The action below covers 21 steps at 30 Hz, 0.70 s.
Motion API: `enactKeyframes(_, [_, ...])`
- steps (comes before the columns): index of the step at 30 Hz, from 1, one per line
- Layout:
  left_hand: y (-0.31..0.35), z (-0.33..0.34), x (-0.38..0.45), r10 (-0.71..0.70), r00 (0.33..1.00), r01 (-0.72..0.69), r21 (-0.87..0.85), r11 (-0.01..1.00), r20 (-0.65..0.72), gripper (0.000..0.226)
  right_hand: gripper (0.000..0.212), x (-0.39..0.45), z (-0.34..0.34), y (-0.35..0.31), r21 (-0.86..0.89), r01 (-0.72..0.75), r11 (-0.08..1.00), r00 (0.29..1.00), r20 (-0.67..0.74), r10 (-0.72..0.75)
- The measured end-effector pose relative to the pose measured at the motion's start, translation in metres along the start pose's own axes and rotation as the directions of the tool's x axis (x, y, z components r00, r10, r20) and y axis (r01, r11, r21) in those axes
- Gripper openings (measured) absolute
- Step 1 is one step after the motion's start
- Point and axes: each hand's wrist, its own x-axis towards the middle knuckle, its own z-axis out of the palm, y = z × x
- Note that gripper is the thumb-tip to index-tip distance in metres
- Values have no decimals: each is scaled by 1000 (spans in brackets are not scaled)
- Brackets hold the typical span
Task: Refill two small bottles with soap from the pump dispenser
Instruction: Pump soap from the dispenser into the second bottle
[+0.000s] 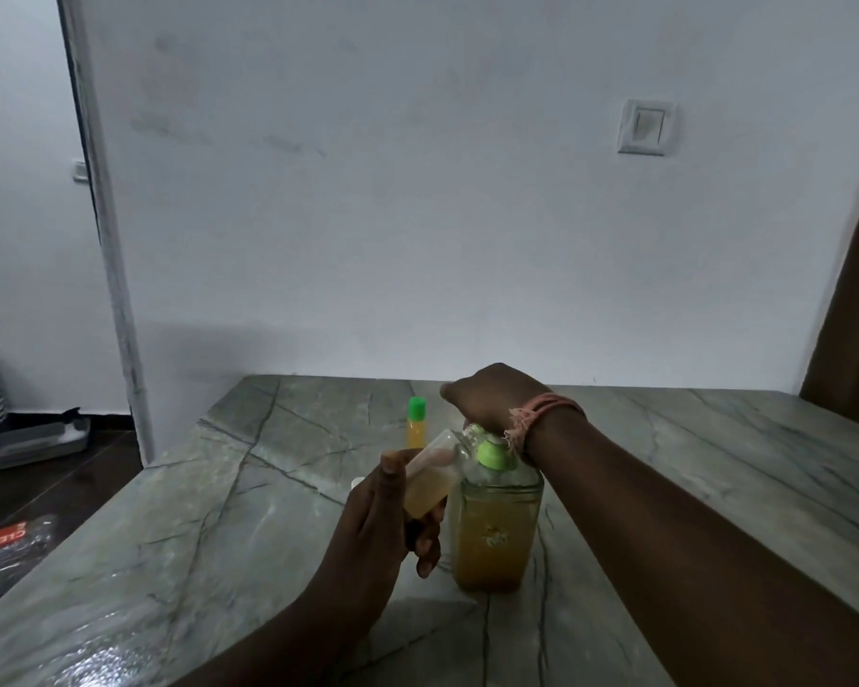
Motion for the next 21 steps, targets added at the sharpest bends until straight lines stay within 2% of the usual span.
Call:
enactKeyframes(5, [1,1,-1,2,1000,-2,8,1000,-5,62,33,2,-6,-3,-107,41,993,999,32,-38])
enactKeyframes(8, [1,0,0,-11,1000,11,11,1000,-2,63,40,5,-1,4,69,23,997,997,-81,-18])
enactKeyframes(13, [1,0,-1,-11,1000,11,-1,1000,2,76,38,-2,-2,4,-49,43,998,999,7,-42])
enactKeyframes(21, [2,-1,-2,-22,1000,23,39,999,-23,68,31,5,-4,-3,-105,35,994,997,-59,-41])
